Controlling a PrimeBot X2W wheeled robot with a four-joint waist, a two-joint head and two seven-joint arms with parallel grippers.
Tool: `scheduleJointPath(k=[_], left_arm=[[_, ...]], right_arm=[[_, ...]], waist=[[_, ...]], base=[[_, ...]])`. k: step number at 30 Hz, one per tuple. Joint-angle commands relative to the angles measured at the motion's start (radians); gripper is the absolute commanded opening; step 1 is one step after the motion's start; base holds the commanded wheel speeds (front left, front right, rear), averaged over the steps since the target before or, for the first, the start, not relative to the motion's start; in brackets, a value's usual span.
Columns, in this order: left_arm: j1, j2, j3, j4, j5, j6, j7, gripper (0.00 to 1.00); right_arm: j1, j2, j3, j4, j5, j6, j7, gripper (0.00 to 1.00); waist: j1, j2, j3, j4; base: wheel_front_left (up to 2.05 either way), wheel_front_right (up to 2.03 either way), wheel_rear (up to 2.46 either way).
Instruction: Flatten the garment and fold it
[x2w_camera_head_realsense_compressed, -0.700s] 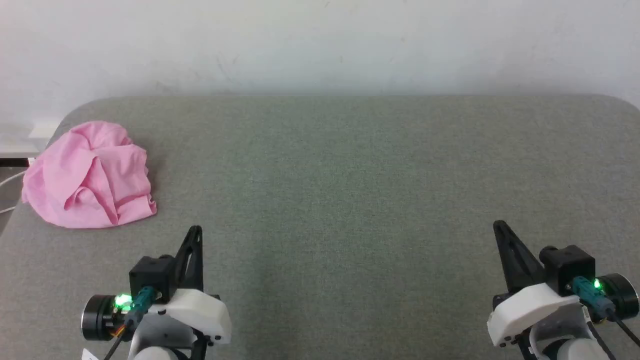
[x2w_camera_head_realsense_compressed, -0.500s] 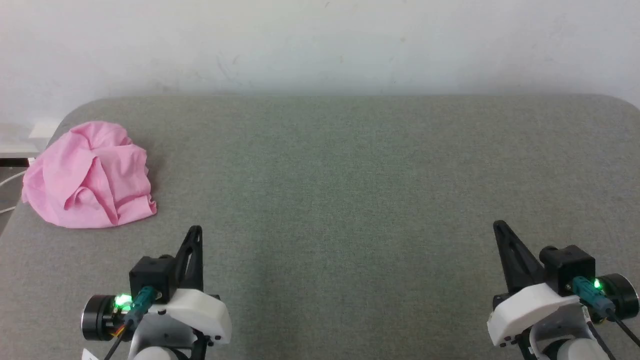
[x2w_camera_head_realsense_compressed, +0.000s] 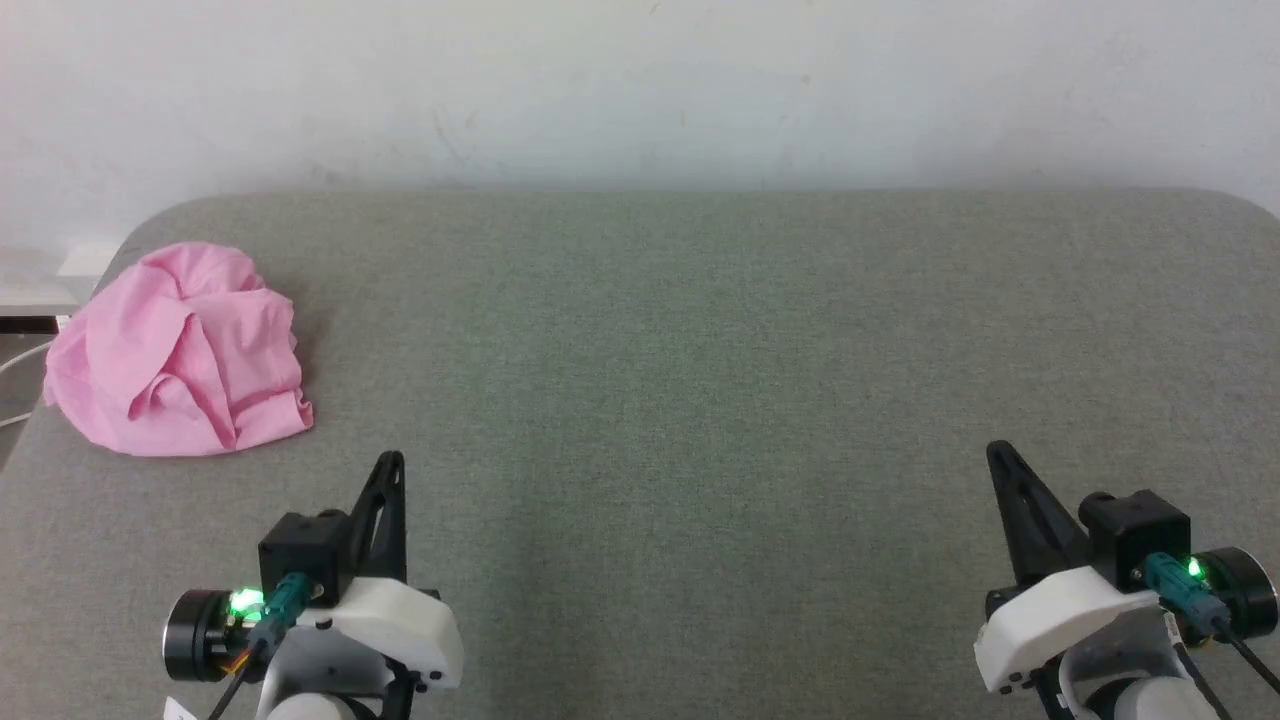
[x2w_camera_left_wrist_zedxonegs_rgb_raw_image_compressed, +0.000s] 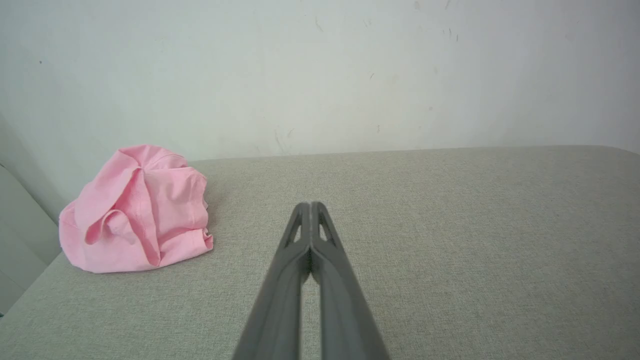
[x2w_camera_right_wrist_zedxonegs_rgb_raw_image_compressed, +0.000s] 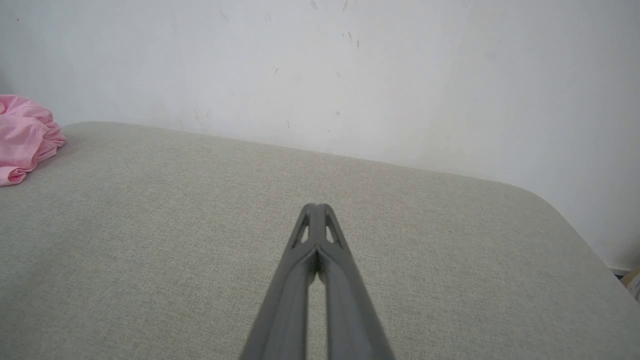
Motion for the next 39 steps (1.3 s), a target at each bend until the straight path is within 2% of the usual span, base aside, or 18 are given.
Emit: scheduleJointPath(k=[1,2,3,18,39], left_arm=[[0.006,-0.002,0.004,-0.005,0.006,0.006,0.000,0.00],[0.006,-0.002,0.004,-0.005,0.006,0.006,0.000,0.00],[0.000,0.000,0.000,0.000,0.000,0.000,0.000,1.00],[-0.014,0.000,-0.019,0.024,-0.015,0.015,-0.024,1.00],[-0.027,0.008,-0.030,0.045,-0.042,0.043,-0.067,1.00]], right_arm=[[-0.015,0.003,0.000,-0.006,-0.002,-0.002,0.000,0.00],[-0.015,0.003,0.000,-0.006,-0.002,-0.002,0.000,0.00],[0.000,0.000,0.000,0.000,0.000,0.000,0.000,1.00],[-0.006,0.000,-0.003,0.014,0.008,0.000,-0.019,1.00],[-0.020,0.000,0.005,0.033,0.018,0.000,-0.046,1.00]], waist=[[0.0000,-0.0001,0.000,0.000],[0.0000,-0.0001,0.000,0.000],[0.0000,-0.0001,0.000,0.000],[0.0000,-0.0001,0.001,0.021],[0.0000,-0.0001,0.002,0.150]], base=[[0.00,0.00,0.00],[0.00,0.00,0.00],[0.00,0.00,0.00],[0.00,0.00,0.00],[0.00,0.00,0.00]])
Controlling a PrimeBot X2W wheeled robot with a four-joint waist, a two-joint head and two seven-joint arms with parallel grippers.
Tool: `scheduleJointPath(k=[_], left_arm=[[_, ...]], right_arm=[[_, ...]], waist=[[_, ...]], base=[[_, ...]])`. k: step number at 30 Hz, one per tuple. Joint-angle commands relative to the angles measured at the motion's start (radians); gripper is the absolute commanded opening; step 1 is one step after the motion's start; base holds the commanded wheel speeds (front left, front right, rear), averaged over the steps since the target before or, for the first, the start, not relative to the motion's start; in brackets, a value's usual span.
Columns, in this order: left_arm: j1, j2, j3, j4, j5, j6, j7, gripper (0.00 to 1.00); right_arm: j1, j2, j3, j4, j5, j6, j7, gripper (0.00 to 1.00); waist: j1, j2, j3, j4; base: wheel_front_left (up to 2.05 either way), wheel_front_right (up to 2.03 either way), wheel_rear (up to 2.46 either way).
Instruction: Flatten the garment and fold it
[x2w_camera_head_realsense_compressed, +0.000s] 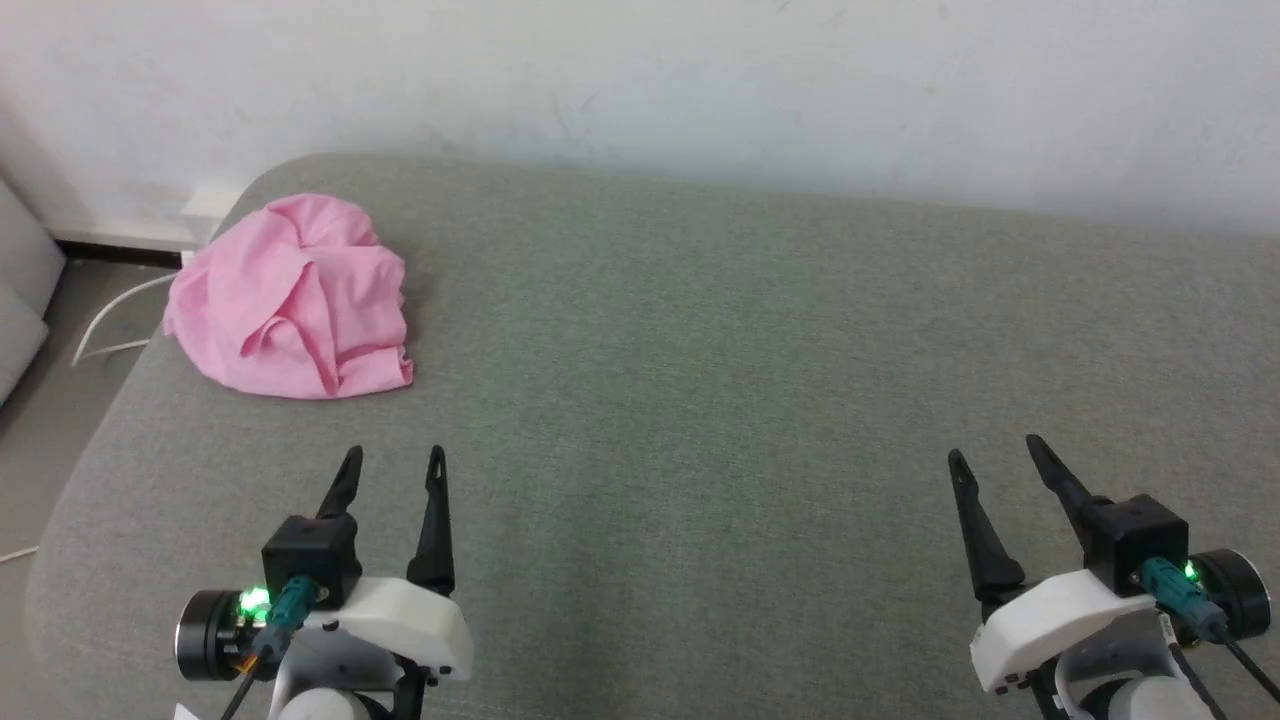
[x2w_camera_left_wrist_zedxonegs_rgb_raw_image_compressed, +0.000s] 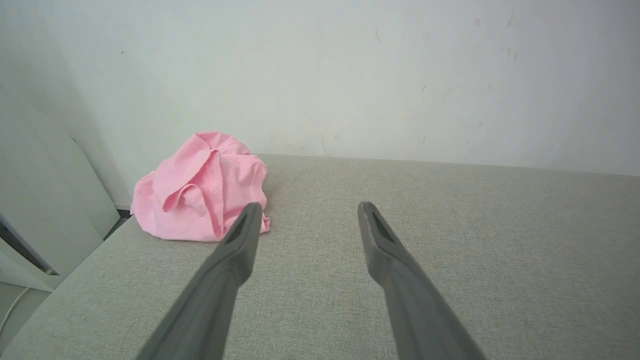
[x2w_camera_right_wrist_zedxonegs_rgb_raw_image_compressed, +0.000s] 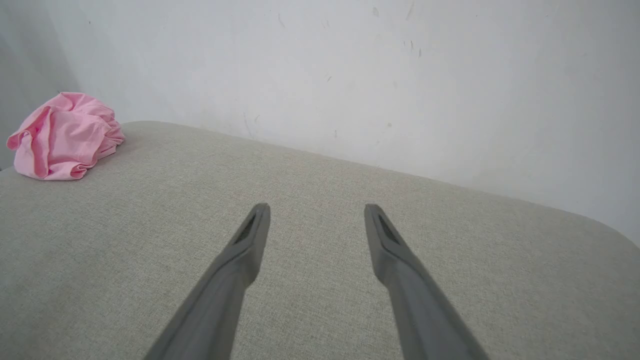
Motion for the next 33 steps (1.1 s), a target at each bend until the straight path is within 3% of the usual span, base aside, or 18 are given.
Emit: scheduleJointPath(k=[1,33], left_arm=[[-0.011,0.004,-0.002,0.005,-0.005,0.008,-0.007,1.00],[-0.016,0.014,-0.006,0.036,-0.052,0.056,-0.074,1.00]], right_arm=[[-0.016,0.001,0.002,0.004,0.010,-0.001,-0.008,1.00],[-0.038,0.002,0.019,0.026,0.037,-0.001,-0.040,1.00]], waist=[[0.0000,-0.0001,0.000,0.017],[0.0000,-0.0001,0.005,0.190]], base=[[0.00,0.00,0.00],[0.00,0.00,0.00]])
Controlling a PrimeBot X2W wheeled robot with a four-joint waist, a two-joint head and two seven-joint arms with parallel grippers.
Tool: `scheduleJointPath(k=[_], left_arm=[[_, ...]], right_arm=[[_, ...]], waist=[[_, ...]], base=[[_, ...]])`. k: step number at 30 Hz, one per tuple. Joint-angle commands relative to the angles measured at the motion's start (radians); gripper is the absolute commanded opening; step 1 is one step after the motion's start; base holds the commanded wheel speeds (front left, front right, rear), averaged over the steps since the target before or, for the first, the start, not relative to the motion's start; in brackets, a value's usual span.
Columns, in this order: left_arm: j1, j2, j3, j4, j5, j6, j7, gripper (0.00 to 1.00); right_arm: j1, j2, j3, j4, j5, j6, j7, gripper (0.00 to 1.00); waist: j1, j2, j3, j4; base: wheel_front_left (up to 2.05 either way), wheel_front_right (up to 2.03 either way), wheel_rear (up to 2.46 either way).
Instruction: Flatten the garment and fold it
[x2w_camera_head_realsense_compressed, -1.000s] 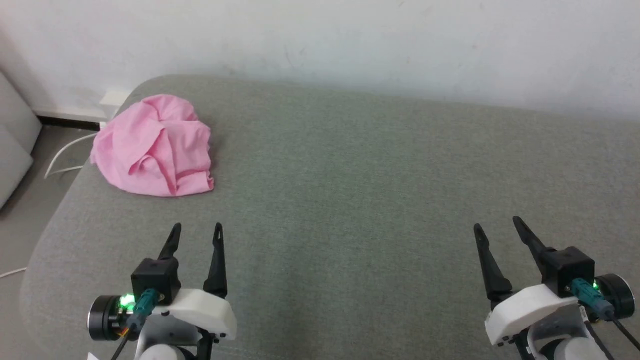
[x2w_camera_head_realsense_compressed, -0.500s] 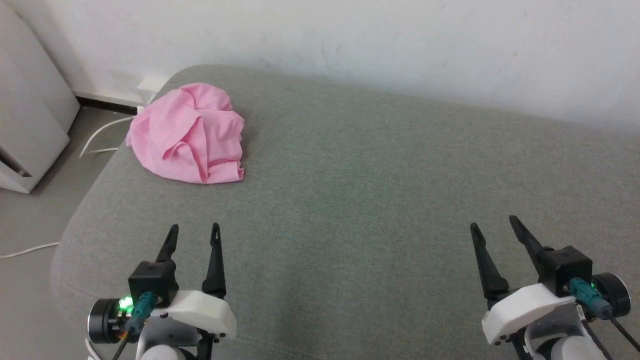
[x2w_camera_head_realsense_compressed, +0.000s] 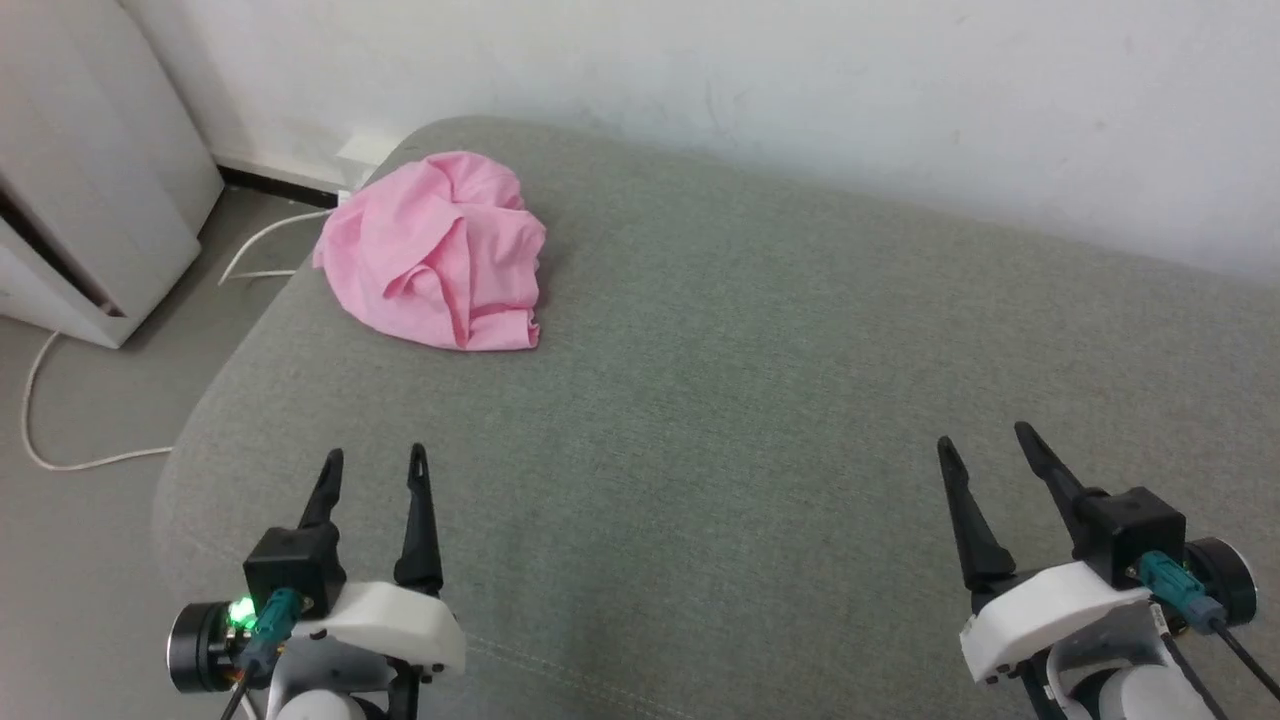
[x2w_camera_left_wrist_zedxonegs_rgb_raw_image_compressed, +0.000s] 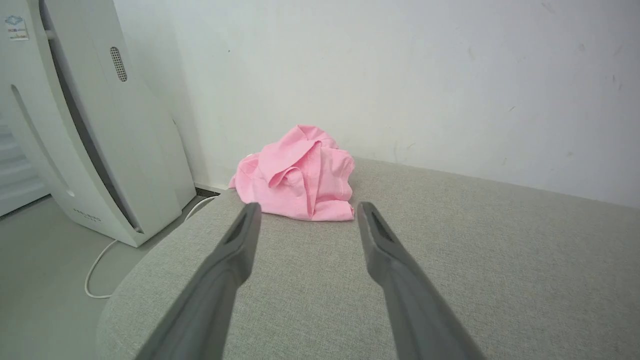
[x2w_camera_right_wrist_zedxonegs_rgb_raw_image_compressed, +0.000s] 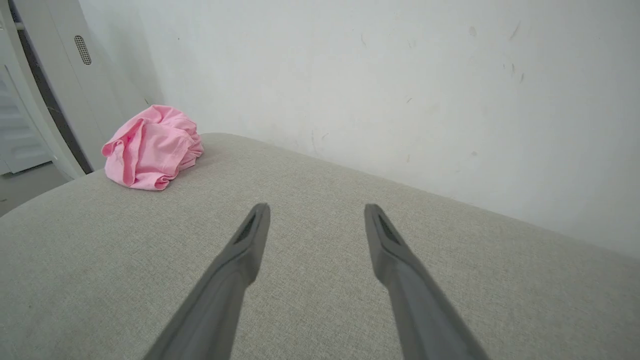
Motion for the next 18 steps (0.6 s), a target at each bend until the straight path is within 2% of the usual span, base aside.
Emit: scheduleJointPath(k=[1,18], left_arm=[[-0.012,0.005,-0.002,0.005,-0.008,0.007,-0.010,1.00],[-0.016,0.015,-0.013,0.031,-0.034,0.034,-0.046,1.00]], right_arm=[[-0.014,0.002,0.001,0.004,0.007,-0.001,-0.008,1.00],[-0.025,0.002,0.015,0.016,0.022,-0.001,-0.033,1.00]], waist=[[-0.0001,-0.0001,0.002,0.013],[-0.0001,-0.0001,0.002,0.104]], base=[[0.00,0.00,0.00],[0.00,0.00,0.00]])
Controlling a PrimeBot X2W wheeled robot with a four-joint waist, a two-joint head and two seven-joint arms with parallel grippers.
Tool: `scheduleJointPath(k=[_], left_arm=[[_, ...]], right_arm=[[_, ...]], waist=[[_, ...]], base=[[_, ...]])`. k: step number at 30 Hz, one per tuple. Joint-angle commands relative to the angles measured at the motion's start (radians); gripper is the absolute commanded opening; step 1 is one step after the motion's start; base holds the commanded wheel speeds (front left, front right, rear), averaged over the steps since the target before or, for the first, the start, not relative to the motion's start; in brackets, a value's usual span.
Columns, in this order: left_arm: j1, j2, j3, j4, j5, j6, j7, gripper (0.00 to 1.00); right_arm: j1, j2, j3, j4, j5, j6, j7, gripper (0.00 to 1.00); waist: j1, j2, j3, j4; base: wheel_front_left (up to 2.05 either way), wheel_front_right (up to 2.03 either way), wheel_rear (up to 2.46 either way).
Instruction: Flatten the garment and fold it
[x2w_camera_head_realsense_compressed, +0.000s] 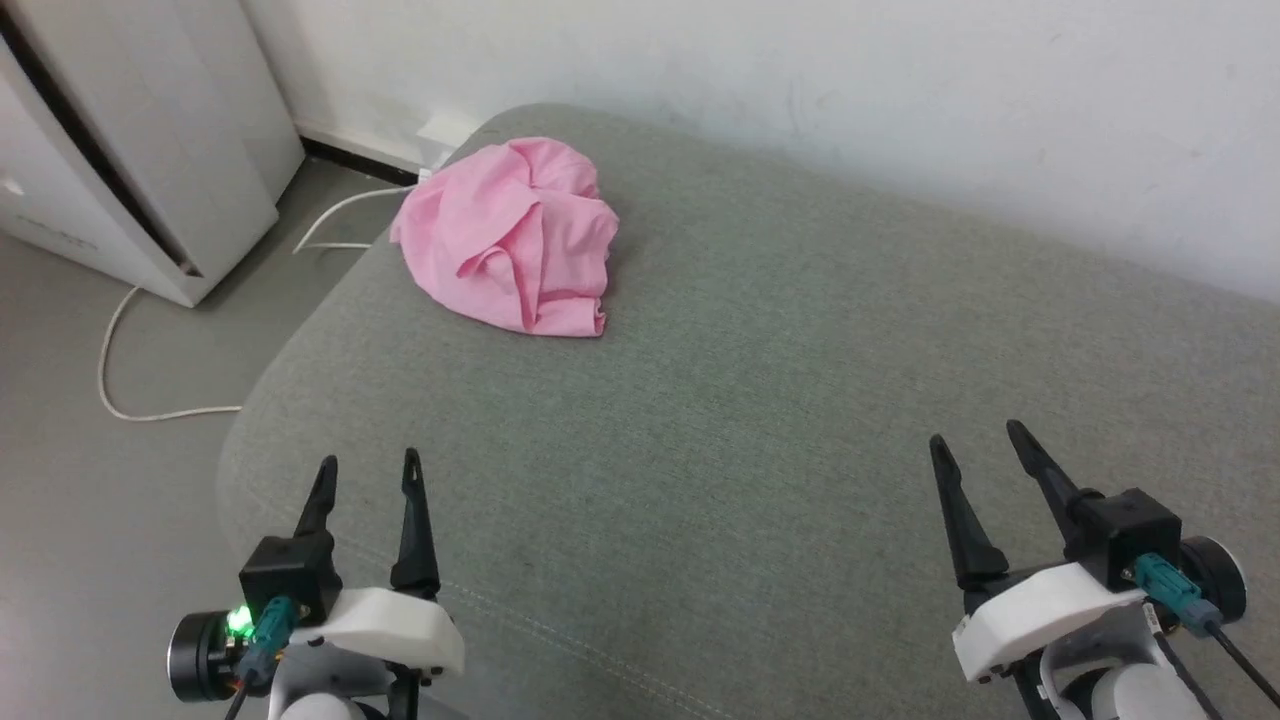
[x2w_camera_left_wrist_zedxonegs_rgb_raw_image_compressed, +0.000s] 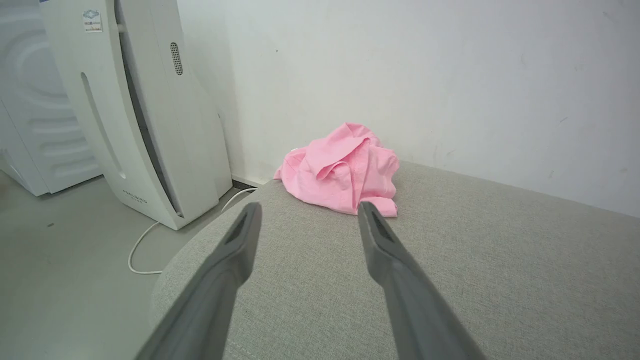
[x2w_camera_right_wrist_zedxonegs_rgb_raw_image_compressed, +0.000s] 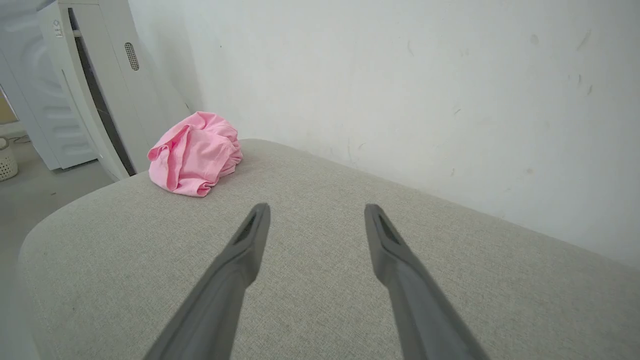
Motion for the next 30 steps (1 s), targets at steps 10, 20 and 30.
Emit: scheduleJointPath(k=[10,20,30], left_arm=[[-0.016,0.014,-0.014,0.019,-0.025,0.024,-0.027,1.00],[-0.019,0.023,-0.019,0.028,-0.047,0.041,-0.042,1.00],[-0.053,0.034,-0.033,0.033,-0.091,0.028,-0.047,1.00]], right_arm=[[-0.023,0.002,0.006,0.007,0.016,-0.002,-0.019,1.00],[-0.028,0.003,0.008,0.011,0.025,-0.002,-0.028,1.00],[-0.034,0.003,0.006,0.015,0.035,-0.002,-0.037,1.00]], waist=[[0.0000,0.0000,-0.003,0.062],[0.0000,0.0000,-0.003,0.109],[0.0000,0.0000,0.009,0.163]], base=[[0.00,0.00,0.00],[0.00,0.00,0.00],[0.00,0.00,0.00]])
